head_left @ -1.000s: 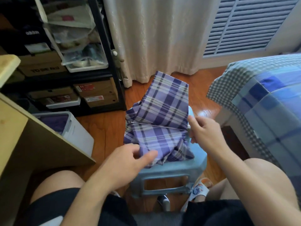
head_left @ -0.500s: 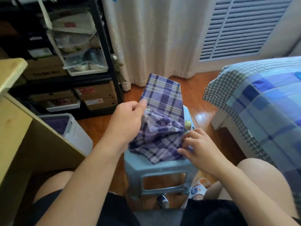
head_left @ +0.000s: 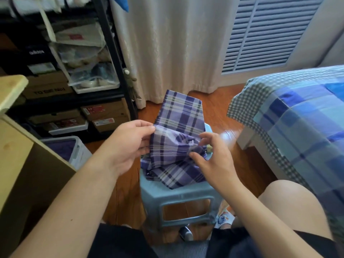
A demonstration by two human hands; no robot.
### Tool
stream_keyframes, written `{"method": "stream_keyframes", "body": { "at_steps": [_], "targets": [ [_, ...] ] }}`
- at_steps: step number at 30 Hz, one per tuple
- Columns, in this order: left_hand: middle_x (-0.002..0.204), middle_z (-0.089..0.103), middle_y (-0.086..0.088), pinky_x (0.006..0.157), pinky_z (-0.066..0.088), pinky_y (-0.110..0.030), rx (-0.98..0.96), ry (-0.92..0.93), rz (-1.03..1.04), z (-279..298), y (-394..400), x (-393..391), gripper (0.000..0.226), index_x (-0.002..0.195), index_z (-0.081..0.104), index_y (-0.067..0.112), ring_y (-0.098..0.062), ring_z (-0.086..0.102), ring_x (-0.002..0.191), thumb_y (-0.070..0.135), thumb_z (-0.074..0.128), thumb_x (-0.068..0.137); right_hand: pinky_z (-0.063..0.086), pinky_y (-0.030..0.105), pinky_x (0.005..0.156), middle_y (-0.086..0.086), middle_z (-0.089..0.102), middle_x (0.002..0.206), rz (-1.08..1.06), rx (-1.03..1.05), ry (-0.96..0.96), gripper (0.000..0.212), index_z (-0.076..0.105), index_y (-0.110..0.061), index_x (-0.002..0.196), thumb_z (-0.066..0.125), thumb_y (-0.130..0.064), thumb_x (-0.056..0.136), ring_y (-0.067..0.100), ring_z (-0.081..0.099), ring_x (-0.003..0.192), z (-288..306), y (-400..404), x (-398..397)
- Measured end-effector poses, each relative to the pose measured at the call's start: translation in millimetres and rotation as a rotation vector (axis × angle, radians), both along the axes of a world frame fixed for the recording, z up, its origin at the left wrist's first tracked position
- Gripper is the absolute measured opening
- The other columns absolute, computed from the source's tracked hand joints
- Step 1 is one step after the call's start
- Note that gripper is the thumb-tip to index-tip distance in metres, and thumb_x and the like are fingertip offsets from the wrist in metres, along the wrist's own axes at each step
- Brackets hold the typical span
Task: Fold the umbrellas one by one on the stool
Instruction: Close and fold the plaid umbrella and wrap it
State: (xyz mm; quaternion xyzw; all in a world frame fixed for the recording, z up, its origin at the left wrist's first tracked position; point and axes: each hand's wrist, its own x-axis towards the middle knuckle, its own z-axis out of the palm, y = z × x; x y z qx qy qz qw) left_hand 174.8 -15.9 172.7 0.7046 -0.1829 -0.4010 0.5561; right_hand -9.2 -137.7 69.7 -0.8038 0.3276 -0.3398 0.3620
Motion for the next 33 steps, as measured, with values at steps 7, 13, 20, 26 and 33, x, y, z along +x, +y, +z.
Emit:
{"method": "stream_keyframes", "body": {
  "at_steps": [7, 13, 20, 26, 33],
  "targets": [
    [0.096, 0.078, -0.011, 0.074, 0.059, -0.035, -0.054, -0.044, 0.02, -7.4, 1.6, -11.2, 0.01, 0.107, 0.065, 0.013, -0.023, 0.077, 0.086, 0.012, 0.055, 0.104, 0.045, 0.016, 0.101, -0.013, 0.058, 0.119, 0.144, -0.089, -0.009, 0.075, 0.046, -0.033, 0.143, 0.085, -0.015, 0.082, 0.006, 0.057, 0.115, 1.6, 1.9, -12.8],
    [0.104, 0.078, -0.008, 0.081, 0.061, -0.038, -0.086, -0.07, 0.082, -9.2, 9.9, -18.4, 0.021, 0.121, 0.061, 0.022, -0.022, 0.077, 0.092, 0.011, 0.057, 0.103, 0.051, 0.022, 0.088, -0.016, 0.061, 0.086, 0.161, -0.114, -0.063, 0.055, 0.058, -0.03, 0.128, 0.083, -0.008, 0.083, 0.006, 0.064, 0.09, 4.8, 4.7, -23.8],
    [0.101, 0.079, 0.001, 0.087, 0.06, -0.043, -0.154, -0.234, 0.033, -20.7, 25.1, -32.2, 0.031, 0.122, 0.065, 0.033, -0.016, 0.075, 0.098, 0.01, 0.054, 0.105, 0.05, 0.013, 0.09, -0.01, 0.073, 0.111, 0.32, 0.172, -0.042, 0.053, 0.061, -0.041, 0.132, 0.077, -0.011, 0.091, 0.003, 0.066, 0.106, 20.0, 13.4, -16.9],
    [0.094, 0.077, 0.005, 0.084, 0.062, -0.045, -0.224, -0.433, 0.104, -11.1, 32.2, -30.2, 0.026, 0.11, 0.073, 0.034, -0.013, 0.074, 0.093, 0.015, 0.056, 0.104, 0.06, 0.035, 0.09, 0.002, 0.077, 0.097, 0.078, 0.309, -0.494, 0.034, 0.077, -0.023, 0.1, 0.073, 0.009, 0.087, 0.018, 0.073, 0.095, 35.7, 15.2, -20.9],
    [0.098, 0.077, 0.002, 0.083, 0.06, -0.039, -0.311, -0.304, -0.031, 3.0, 17.4, -24.1, 0.026, 0.11, 0.073, 0.027, -0.017, 0.074, 0.095, 0.007, 0.062, 0.099, 0.056, 0.035, 0.094, -0.002, 0.073, 0.098, 0.163, 0.286, -0.215, 0.059, 0.057, -0.034, 0.137, 0.079, -0.011, 0.088, 0.02, 0.071, 0.101, 26.8, 12.1, -27.9]
  ]
}}
